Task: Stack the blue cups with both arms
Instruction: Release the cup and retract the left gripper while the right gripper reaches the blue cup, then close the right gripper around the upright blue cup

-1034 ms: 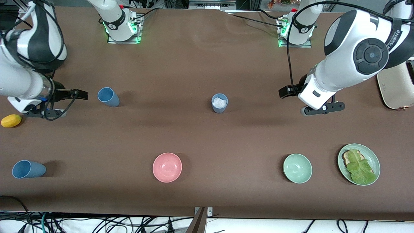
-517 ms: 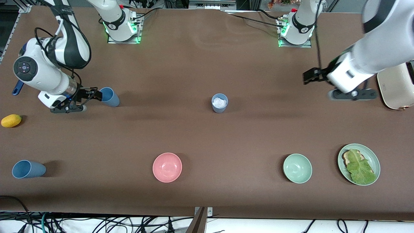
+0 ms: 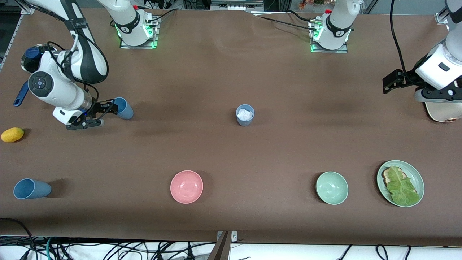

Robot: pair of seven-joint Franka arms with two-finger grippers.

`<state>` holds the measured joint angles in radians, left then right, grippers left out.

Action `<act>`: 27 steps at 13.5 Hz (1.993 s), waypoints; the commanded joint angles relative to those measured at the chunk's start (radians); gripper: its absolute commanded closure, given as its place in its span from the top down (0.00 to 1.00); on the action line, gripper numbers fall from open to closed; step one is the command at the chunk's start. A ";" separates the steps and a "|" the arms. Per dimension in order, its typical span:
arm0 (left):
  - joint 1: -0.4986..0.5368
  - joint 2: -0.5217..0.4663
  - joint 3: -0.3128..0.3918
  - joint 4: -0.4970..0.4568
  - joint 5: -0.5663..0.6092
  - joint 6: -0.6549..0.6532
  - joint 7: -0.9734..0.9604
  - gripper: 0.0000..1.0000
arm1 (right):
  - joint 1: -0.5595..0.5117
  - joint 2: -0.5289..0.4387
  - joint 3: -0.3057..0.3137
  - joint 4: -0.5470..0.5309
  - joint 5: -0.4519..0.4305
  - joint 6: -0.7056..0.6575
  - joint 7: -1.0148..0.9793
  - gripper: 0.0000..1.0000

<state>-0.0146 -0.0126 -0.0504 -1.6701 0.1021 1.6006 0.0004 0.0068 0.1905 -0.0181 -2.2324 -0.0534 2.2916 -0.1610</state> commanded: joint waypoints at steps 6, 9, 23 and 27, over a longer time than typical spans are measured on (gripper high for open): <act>-0.019 -0.013 0.110 -0.010 -0.158 0.009 0.027 1.00 | -0.005 0.004 0.000 -0.020 -0.017 0.011 -0.058 1.00; -0.019 -0.018 0.109 0.004 -0.134 -0.011 0.052 1.00 | -0.008 0.000 0.000 0.000 -0.017 -0.014 -0.074 1.00; 0.004 0.009 0.112 0.070 -0.133 -0.093 0.056 1.00 | -0.008 -0.040 -0.011 -0.066 -0.017 -0.027 -0.097 0.99; -0.005 0.013 0.110 0.081 -0.133 -0.094 0.055 1.00 | -0.008 -0.022 -0.010 -0.072 -0.017 -0.023 -0.097 0.83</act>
<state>-0.0148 -0.0160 0.0616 -1.6283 -0.0518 1.5315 0.0322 0.0039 0.1781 -0.0299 -2.2817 -0.0569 2.2515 -0.2446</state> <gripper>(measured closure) 0.000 0.040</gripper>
